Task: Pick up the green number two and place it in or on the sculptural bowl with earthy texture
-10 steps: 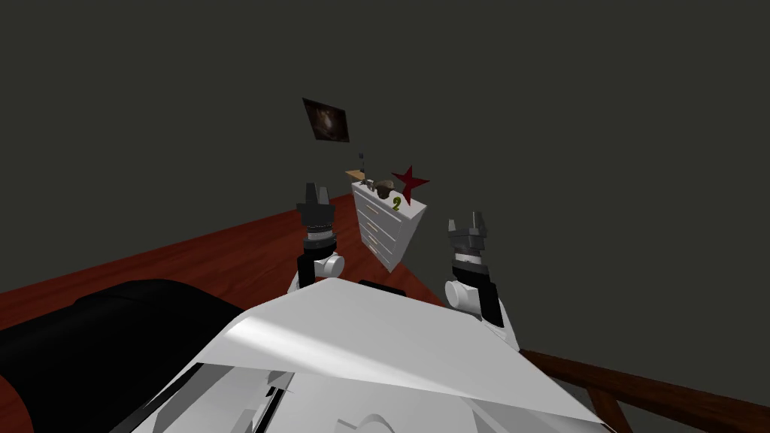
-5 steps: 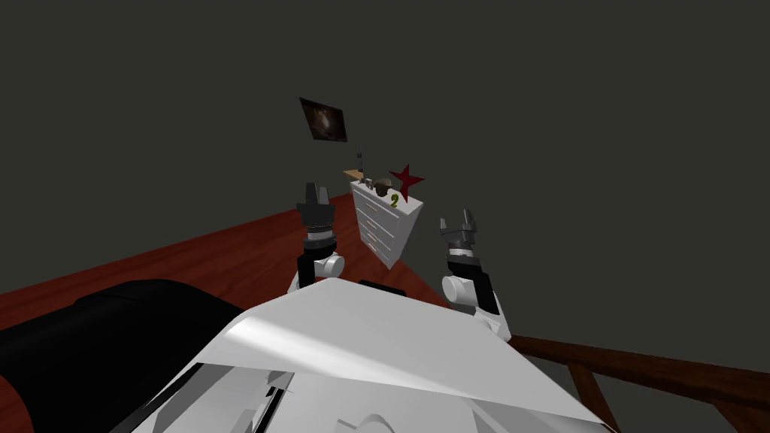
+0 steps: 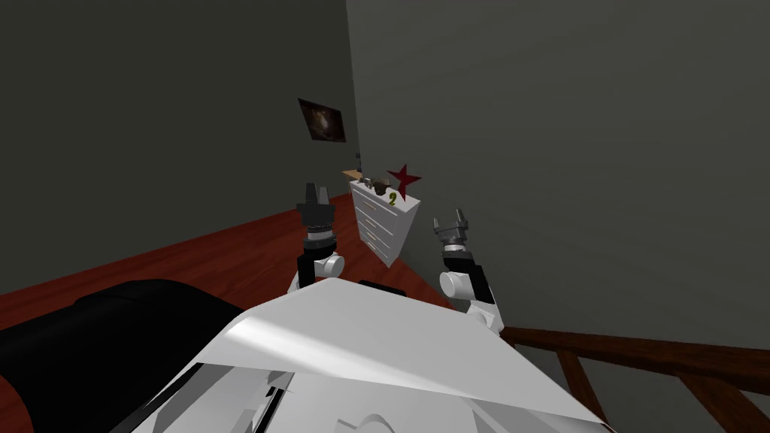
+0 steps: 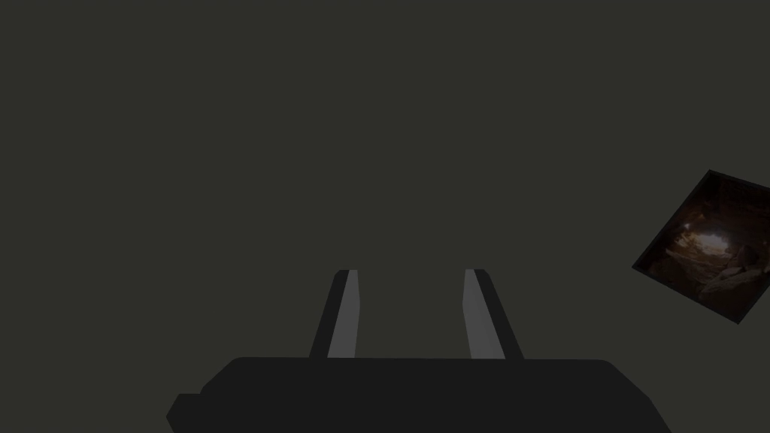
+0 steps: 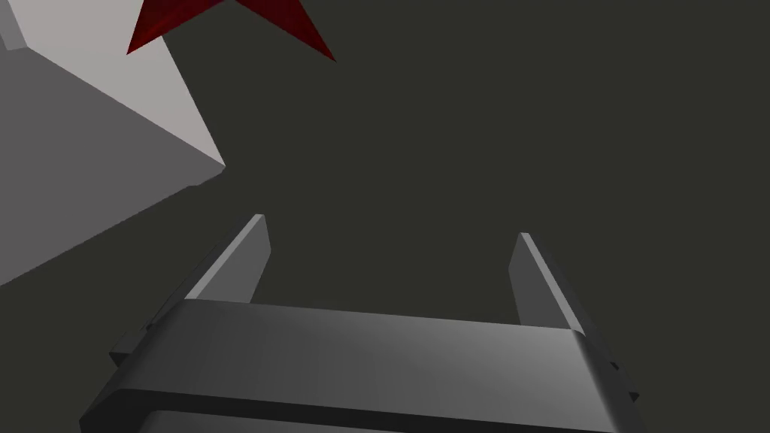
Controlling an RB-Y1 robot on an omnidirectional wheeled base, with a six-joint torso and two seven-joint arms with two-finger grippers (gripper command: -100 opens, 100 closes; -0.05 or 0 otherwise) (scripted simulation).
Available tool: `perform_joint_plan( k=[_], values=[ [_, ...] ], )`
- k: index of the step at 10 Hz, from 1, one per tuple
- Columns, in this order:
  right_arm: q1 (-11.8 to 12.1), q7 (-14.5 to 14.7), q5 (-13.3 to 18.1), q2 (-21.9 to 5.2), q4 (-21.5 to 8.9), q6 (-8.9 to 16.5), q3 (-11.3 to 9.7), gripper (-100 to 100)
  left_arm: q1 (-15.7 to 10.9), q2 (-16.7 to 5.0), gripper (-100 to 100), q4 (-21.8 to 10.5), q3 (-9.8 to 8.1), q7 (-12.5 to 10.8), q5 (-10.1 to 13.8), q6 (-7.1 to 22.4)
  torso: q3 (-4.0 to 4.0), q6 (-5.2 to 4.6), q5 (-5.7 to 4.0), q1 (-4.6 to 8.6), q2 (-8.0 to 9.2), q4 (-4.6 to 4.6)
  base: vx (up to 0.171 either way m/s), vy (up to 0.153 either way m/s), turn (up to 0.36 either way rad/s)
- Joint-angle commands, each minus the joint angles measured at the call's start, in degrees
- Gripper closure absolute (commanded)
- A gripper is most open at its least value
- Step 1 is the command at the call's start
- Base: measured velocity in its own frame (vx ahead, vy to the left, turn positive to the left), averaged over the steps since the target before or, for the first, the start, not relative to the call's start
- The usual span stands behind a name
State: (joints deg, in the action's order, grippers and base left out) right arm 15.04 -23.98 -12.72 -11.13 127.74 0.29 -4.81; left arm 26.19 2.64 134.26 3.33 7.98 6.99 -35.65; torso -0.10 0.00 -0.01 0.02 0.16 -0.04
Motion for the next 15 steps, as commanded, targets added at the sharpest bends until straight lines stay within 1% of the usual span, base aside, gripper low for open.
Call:
perform_joint_plan(
  k=[1, 2, 3, 4, 5, 6, 7, 8, 9, 10, 11, 12, 13, 14, 15],
  values=[
    [-1.2, -2.62, -1.32, 0.31, -0.32, 2.86, -0.75, -100, 0.0, 0.0, 0, 0.0, 0.0, 0.0, 0.0, 0.0, 0.0, 0.0, 0.0, 0.0, 0.0, 0.0, -0.051, -0.019, -0.033],
    [-2.39, -4.18, -2.58, 0.48, -0.8, 4.5, -1.28, -100, 0.0, 0.0, 0, 0.0, 0.0, 0.0, 0.0, 0.0, -0.01, 0.0, 0.0, 0.01, 0.02, 0.0, -0.056, -0.031, -0.055],
    [-2.39, -4.87, -2.58, 0.48, -0.8, 5.79, -1.28, -100, 0.0, 0.0, 0, 0.0, 0.0, 0.0, 0.0, 0.0, -0.01, 0.0, -0.01, 0.05, 0.02, 0.0, -0.043, -0.025, -0.011],
    [-3.56, -7.04, -3.85, 0.62, -1.3, 7.55, -1.8, -100, 0.0, 0.0, 0, 0.0, 0.0, 0.0, 0.0, 0.0, 0.0, 0.0, -0.01, 0.04, 0.0, 0.0, -0.03, -0.026, -0.027],
    [-3.56, -7.04, -3.85, 0.62, -1.3, 8.38, -1.8, -100, 0.0, 0.0, 0, 0.0, 0.0, 0.0, 0.0, 0.0, 0.02, 0.0, -0.01, 0.04, -0.04, 0.01, -0.021, -0.021, -0.011],
    [-4.69, -9.11, -5.15, 0.72, -1.83, 10.31, -2.31, -100, 0.0, 0.0, 0, 0.0, 0.0, 0.0, 0.0, 0.0, 0.04, 0.0, -0.01, 0.02, -0.08, 0.02, -0.015, -0.025, -0.022],
    [-4.69, -9.11, -5.15, 0.72, -1.83, 10.96, -2.31, -100, 0.0, 0.0, 0, 0.0, 0.0, 0.0, 0.0, 0.0, 0.06, 0.0, -0.01, 0.04, -0.11, 0.02, -0.007, -0.022, -0.009],
    [-5.79, -11.09, -6.48, 0.77, -2.37, 12.65, -2.82, -100, 0.0, 0.0, 0, 0.0, 0.0, 0.0, 0.0, 0.0, 0.08, 0.0, -0.01, 0.03, -0.14, 0.03, 0.002, -0.024, -0.016],
    [-5.79, -11.09, -6.48, 0.77, -2.37, 13.51, -2.82, -100, 0.0, 0.0, 0, 0.0, 0.0, 0.0, 0.0, 0.0, 0.1, 0.0, -0.01, 0.03, -0.18, 0.04, 0.005, -0.021, -0.004],
    [-6.88, -12.97, -7.84, 0.77, -2.88, 15.39, -3.32, -100, 0.01, 0.0, 0, 0.0, 0.0, 0.0, 0.0, 0.0, 0.11, 0.0, -0.01, 0.02, -0.19, 0.04, 0.01, -0.025, -0.009],
    [-6.88, -12.97, -7.84, 0.77, -2.88, 16.02, -3.32, -100, 0.01, 0.0, 0, 0.0, 0.0, 0.0, 0.0, 0.0, 0.12, 0.0, -0.01, 0.04, -0.21, 0.05, 0.011, -0.023, -0.001],
    [-7.98, -14.74, -9.25, 0.73, -3.37, 18.23, -3.83, -100, 0.01, 0.0, 0, 0.0, 0.0, 0.0, 0.0, 0.0, 0.13, 0.0, -0.01, 0.03, -0.22, 0.05, 0.024, -0.025, -0.002],
    [-7.98, -14.74, -9.25, 0.73, -3.37, 18.47, -3.83, -100, 0.01, 0.0, 0, 0.0, 0.0, 0.0, 0.0, 0.0, 0.15, 0.0, -0.01, 0.03, -0.26, 0.06, 0.023, -0.02, 0.003],
    [-9.07, -16.4, -10.69, 0.66, -3.81, 20.81, -4.33, -100, 0.01, 0.0, 0, 0.0, 0.0, 0.0, 0.0, 0.0, 0.15, 0.0, -0.01, 0.01, -0.26, 0.06, 0.033, -0.027, 0.005],
    [-10.18, -17.96, -12.17, 0.56, -4.2, 22.36, -4.83, -100, 0.01, 0.0, 0, 0.0, 0.0, 0.0, 0.0, 0.0, 0.17, 0.0, -0.01, 0.03, -0.3, 0.07, 0.061, -0.04, 0.022]
  ],
)
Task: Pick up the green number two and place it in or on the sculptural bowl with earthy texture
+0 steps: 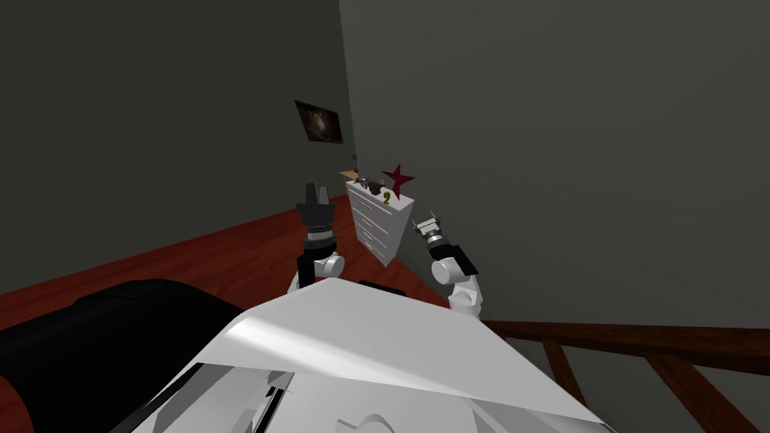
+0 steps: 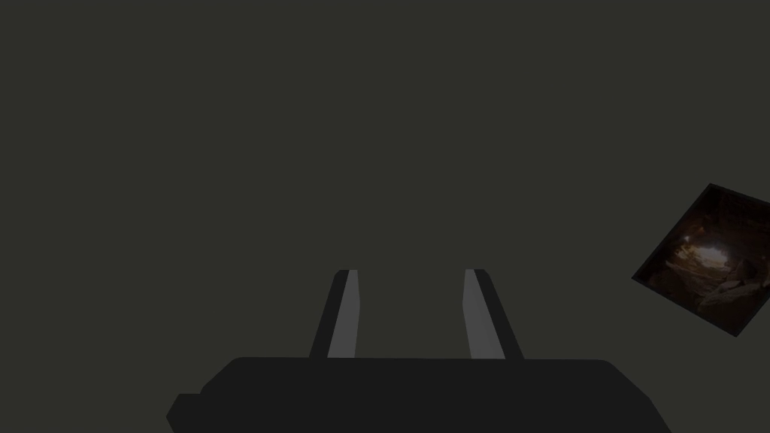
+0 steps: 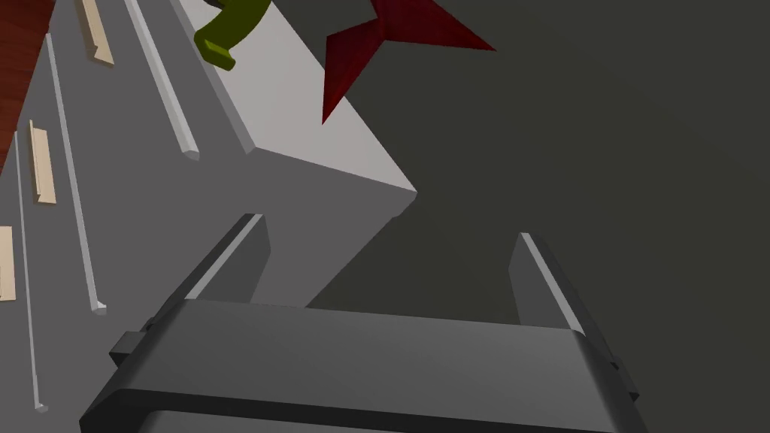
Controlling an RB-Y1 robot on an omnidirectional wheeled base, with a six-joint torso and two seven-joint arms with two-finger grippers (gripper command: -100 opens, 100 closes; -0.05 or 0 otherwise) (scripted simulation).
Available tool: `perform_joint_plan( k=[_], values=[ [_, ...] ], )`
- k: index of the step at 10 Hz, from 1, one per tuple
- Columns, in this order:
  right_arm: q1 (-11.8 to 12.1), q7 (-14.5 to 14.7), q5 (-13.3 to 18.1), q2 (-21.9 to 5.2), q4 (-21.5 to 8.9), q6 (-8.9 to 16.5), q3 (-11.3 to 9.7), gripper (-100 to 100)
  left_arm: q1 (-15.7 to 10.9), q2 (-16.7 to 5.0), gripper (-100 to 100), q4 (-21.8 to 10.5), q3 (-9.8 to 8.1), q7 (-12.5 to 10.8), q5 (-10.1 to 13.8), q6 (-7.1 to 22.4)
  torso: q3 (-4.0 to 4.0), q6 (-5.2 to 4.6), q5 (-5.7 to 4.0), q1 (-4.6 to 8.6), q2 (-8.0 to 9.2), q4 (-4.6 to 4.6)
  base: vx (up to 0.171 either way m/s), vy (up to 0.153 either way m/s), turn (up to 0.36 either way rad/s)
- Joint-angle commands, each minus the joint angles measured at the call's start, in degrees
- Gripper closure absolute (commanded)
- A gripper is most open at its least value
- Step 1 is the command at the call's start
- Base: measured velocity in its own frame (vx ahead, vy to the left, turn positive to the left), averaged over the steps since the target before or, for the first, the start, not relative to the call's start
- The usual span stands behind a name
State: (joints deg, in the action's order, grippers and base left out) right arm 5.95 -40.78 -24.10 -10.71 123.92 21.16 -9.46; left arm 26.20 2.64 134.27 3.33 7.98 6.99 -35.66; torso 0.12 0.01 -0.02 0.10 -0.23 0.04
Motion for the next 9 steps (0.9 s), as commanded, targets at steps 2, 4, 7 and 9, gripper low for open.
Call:
perform_joint_plan(
  k=[2, 4, 7, 9],
  values=[
    [-2.18, -2.6, -2.3, 0.02, -0.76, 4.19, -0.66, -100, 0.0, 0.0, 0, 0.0, 0.0, 0.0, 0.0, 0.0, 0.0, 0.0, 0.0, -0.04, 0.01, 0.0, 0.051, -0.029, 0.015],
    [-3.25, -3.93, -3.81, -0.12, -1.11, 6.7, -1.13, -100, 0.0, 0.0, 0, 0.0, 0.0, 0.0, 0.0, 0.0, -0.01, -0.01, 0.01, -0.04, 0.02, 0.0, 0.051, -0.024, 0.017],
    [-5.34, -6.26, -6.86, -0.39, -1.82, 10.83, -2.06, -100, 0.01, 0.0, 0, 0.0, 0.0, 0.0, 0.0, 0.0, 0.16, 0.0, 0.0, -0.01, -0.28, 0.06, 0.11, -0.039, 0.042],
    [-7.37, -8.19, -9.91, -0.43, -2.52, 14.55, -2.99, -100, 0.0, 0.0, 0, 0.0, 0.0, 0.0, 0.0, 0.0, 0.08, -0.01, -0.01, 0.02, -0.13, 0.03, 0.086, -0.042, 0.046]
  ],
)
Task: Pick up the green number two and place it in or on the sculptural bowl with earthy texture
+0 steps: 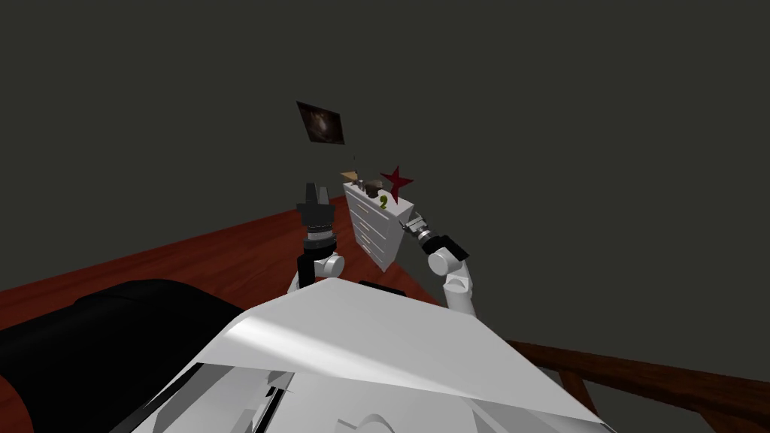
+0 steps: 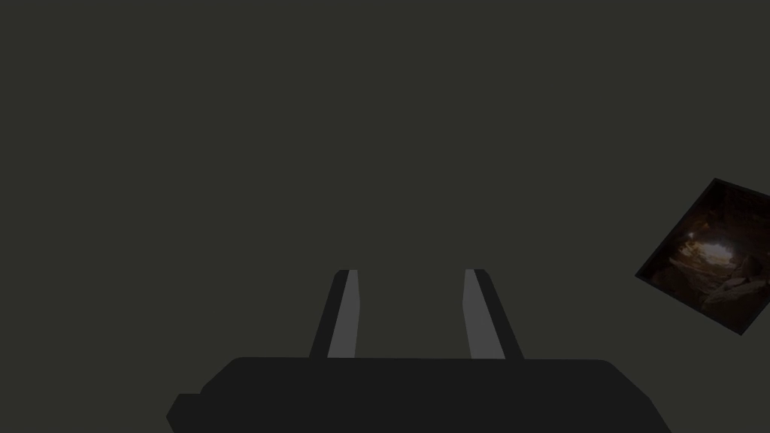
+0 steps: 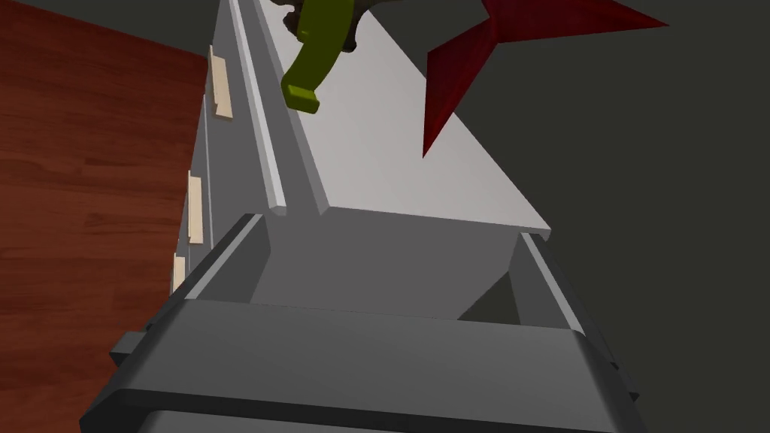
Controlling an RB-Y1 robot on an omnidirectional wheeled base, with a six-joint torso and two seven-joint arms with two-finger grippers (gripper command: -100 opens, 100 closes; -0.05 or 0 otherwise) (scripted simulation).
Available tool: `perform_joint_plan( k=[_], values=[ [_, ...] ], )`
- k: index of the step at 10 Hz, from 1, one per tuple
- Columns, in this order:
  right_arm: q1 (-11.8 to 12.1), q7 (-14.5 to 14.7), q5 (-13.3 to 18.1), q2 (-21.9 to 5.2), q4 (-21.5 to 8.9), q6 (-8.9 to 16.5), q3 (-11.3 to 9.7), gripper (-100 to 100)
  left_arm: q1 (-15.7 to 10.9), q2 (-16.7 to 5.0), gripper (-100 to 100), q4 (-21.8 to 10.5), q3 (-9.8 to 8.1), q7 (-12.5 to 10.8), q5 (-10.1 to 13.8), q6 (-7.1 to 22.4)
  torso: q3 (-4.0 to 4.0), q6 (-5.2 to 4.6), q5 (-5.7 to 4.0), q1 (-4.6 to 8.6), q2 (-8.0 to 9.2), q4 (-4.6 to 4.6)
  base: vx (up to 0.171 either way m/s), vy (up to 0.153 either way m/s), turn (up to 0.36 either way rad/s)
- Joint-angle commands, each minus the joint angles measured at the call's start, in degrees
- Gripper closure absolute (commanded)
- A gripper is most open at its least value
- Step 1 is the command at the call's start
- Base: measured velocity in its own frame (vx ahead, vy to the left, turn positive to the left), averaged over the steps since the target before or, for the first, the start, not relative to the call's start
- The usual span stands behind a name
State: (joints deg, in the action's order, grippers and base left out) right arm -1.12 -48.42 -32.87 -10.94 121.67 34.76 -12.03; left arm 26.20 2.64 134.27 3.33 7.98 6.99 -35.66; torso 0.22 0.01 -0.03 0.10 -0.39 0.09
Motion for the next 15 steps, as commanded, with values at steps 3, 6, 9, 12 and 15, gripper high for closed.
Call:
perform_joint_plan(
  k=[3, 6, 9, 12, 15],
  values=[
    [-2.24, -2.1, -4.1, 0.22, -1.01, 4.51, -1.32, -100, 0.01, 0.0, 0, 0.0, 0.0, 0.0, 0.0, 0.0, 0.1, 0.0, 0.01, -0.05, -0.17, 0.04, 0.129, -0.032, 0.071],
    [-4.74, -3.79, -8.15, 1.94, -2.26, 9.08, -2.54, -100, 0.0, 0.0, 0, 0.0, 0.0, 0.0, 0.0, 0.0, 0.05, 0.0, 0.0, 0.01, -0.09, 0.02, 0.117, -0.047, 0.076],
    [-6.39, -4.92, -11.32, 5.07, -3.55, 12.79, -3.48, -100, 0.01, 0.0, 0, 0.0, 0.0, 0.0, 0.0, 0.0, 0.16, -0.01, 0.0, -0.02, -0.26, 0.07, 0.161, -0.043, 0.074],
    [-7.19, -5.61, -13.24, 9.68, -4.48, 15.25, -4.11, -100, 0.0, 0.0, 0, 0.0, 0.0, 0.0, 0.0, 0.0, 0.04, -0.02, 0.01, -0.07, -0.05, 0.02, 0.107, -0.043, 0.044],
    [-7.08, -5.71, -13.5, 11.79, -4.5, 15.65, -4.35, -100, 0.0, 0.0, 0, 0.0, 0.0, 0.0, 0.0, 0.0, -0.09, -0.03, 0.03, -0.14, 0.19, -0.02, 0.044, -0.021, 0.016]
  ],
)
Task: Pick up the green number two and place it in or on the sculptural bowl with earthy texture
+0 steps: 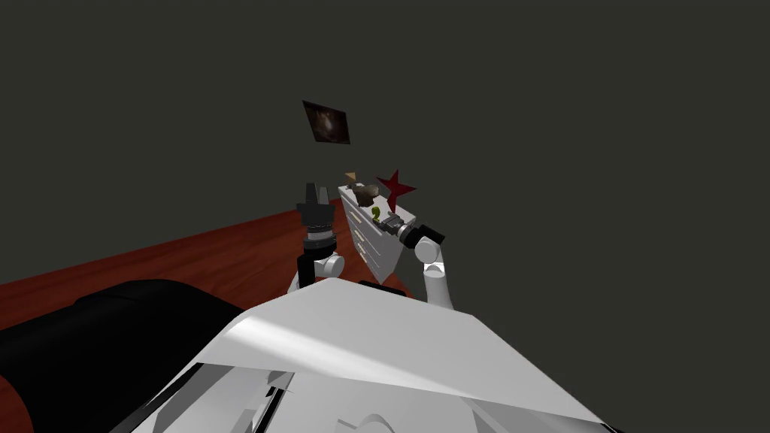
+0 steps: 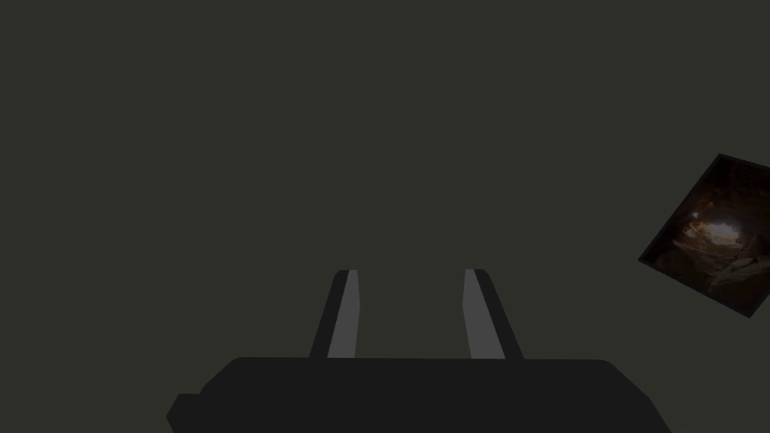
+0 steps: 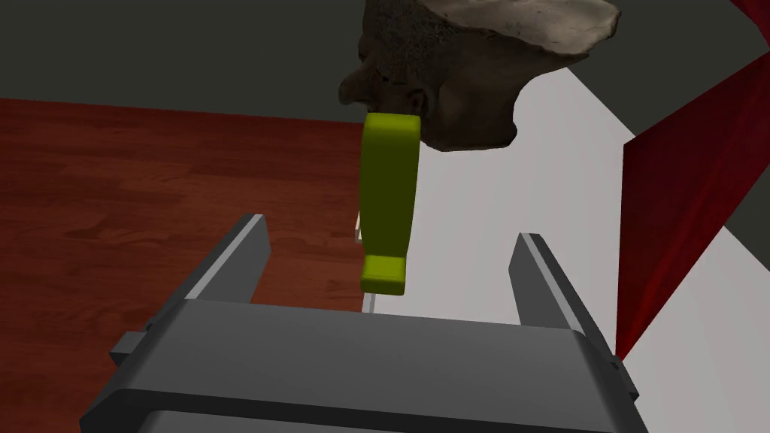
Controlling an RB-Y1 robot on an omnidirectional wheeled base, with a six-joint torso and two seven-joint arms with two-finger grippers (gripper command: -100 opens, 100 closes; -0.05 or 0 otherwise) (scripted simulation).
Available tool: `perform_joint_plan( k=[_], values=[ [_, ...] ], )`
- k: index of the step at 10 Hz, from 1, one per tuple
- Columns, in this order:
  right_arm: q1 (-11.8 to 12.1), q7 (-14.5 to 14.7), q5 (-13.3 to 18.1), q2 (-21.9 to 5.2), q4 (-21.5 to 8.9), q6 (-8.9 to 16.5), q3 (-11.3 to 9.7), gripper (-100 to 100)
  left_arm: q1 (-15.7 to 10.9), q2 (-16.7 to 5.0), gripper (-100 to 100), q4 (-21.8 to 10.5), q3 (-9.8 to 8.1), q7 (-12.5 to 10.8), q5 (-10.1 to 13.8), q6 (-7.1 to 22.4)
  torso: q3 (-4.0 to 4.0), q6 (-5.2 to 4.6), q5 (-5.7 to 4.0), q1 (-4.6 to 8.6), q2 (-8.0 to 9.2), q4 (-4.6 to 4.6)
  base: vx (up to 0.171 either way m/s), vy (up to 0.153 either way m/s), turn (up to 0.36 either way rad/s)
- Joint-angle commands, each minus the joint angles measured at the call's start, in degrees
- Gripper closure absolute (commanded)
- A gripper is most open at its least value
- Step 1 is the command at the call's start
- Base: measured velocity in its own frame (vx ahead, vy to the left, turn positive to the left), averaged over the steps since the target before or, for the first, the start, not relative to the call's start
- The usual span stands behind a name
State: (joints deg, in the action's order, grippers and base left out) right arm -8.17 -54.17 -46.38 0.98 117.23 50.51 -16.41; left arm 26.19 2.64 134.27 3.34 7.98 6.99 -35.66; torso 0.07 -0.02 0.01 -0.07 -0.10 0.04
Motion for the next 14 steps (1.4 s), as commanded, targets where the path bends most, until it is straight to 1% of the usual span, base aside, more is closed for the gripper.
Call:
perform_joint_plan(
  k=[1, 2, 3, 4, 8, 9, 10, 11, 12, 13, 14],
  values=[
    [0.0, 0.0, 0.0, 0.0, 0.0, 0.0, 0.0, 0, 0.0, 0.0, 0, 0.0, 0.0, 0.0, 0.0, 0.0, 0.0, 0.0, 0.0, 0.0, 0.0, 0.0, 0.0, 0.0, 0.0],
    [-0.35, -0.4, 0.26, 0.15, 0.2, 0.31, 0.15, -100, 0.0, 0.0, 0, 0.0, 0.0, 0.0, 0.0, 0.0, -0.04, 0.0, 0.0, -0.02, 0.06, -0.02, 0.058, 0.07, 0.008],
    [-0.17, -0.16, 0.12, 0.05, 0.1, 0.12, 0.09, -100, 0.0, 0.01, 0, 0.0, 0.01, 0.0, 0.0, 0.0, 0.03, 0.01, 0.05, -0.26, -0.07, 0.0, 0.037, 0.046, -0.005],
    [-0.2, -0.21, 0.13, 0.07, 0.12, 0.16, 0.1, 100, 0.0, 0.0, 0, 0.0, 0.0, 0.0, 0.0, 0.0, 0.02, 0.01, 0.05, -0.21, -0.03, 0.01, 0.005, 0.006, 0.0],
    [-0.2, -0.21, 0.13, 0.07, 0.11, 0.16, 0.09, 100, 0.0, 0.0, 0, 0.0, 0.0, 0.0, 0.0, 0.0, -0.07, 0.0, 0.01, -0.03, 0.11, -0.03, 0.0, 0.0, 0.0],
    [-0.2, -0.21, 0.13, 0.07, 0.11, 0.16, 0.09, 0, 0.0, 0.0, 0, 0.0, 0.0, 0.0, 0.0, 0.0, -0.07, 0.0, 0.01, -0.03, 0.11, -0.03, 0.0, 0.0, 0.0],
    [-0.13, -0.02, -0.13, -1.61, 0.09, -0.34, -0.05, -100, 0.0, 0.0, 0, 0.0, 0.0, 0.0, 0.0, 0.0, -0.07, 0.0, 0.01, -0.03, 0.11, -0.03, -0.005, 0.0, 0.021],
    [-0.08, 0.1, -0.3, -2.46, 0.08, -0.66, -0.14, -100, 0.0, 0.0, 0, 0.0, 0.0, 0.0, 0.0, 0.0, -0.08, 0.0, 0.01, -0.01, 0.13, -0.03, -0.007, -0.002, 0.029],
    [0.03, 0.4, -0.71, -4.17, 0.02, -1.45, -0.36, -100, 0.0, 0.0, 0, 0.0, 0.0, 0.0, 0.0, 0.0, -0.08, 0.0, 0.0, 0.0, 0.14, -0.03, -0.01, -0.004, 0.035],
    [0.1, 0.57, -0.94, -4.96, -0.01, -1.92, -0.48, -100, 0.0, 0.0, 0, 0.0, 0.0, 0.0, 0.0, 0.0, -0.09, 0.0, 0.0, 0.01, 0.15, -0.03, -0.011, -0.006, 0.033],
    [0.25, 0.96, -1.46, -6.34, -0.09, -2.93, -0.75, -100, 0.0, 0.0, 0, 0.0, 0.0, 0.0, 0.0, 0.0, -0.09, 0.0, 0.0, 0.01, 0.15, -0.04, -0.012, -0.01, 0.059]
  ],
)
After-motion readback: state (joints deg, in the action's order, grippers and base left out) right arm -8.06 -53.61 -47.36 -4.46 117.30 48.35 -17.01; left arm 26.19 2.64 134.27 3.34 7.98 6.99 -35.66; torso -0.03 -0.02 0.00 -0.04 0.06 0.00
